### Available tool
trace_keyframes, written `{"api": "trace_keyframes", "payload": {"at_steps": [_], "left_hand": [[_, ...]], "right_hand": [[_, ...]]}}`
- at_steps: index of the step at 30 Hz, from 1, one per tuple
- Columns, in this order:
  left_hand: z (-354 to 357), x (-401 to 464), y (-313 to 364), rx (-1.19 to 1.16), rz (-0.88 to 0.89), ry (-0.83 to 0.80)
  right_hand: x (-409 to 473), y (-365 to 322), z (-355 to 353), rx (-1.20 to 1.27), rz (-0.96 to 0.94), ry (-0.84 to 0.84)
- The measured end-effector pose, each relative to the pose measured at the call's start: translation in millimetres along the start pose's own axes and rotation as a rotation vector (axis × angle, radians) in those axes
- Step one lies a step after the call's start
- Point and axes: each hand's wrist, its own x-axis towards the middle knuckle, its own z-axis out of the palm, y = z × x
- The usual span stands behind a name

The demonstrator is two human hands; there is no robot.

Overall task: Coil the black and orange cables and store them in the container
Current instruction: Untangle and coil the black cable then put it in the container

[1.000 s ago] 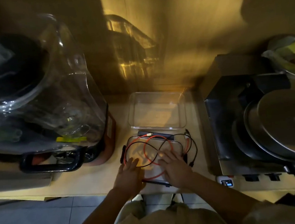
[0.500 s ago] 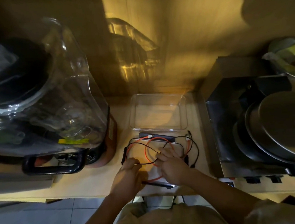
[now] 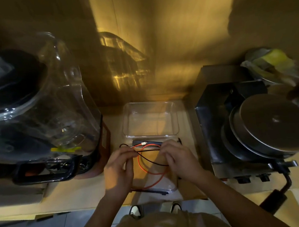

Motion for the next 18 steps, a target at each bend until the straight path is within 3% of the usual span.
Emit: {"api": "trace_keyframes", "payload": {"at_steps": [5, 9, 14, 18], "left_hand": [[-9, 17, 15, -0.017, 0.028, 0.053], [-20, 36, 18, -0.014, 0.034, 0.188], [-27, 57, 16, -0.026, -0.087, 0.295], [-30, 67, 11, -0.071, -0.168, 0.364]], "right_hand": [[12, -13, -38, 0.145, 0.190, 0.031], [13, -8, -61, 0.247, 0.232, 0.045], [9, -5, -83, 0.320, 0.313, 0.014], [2, -3, -96, 0.411, 0.415, 0.092]]}}
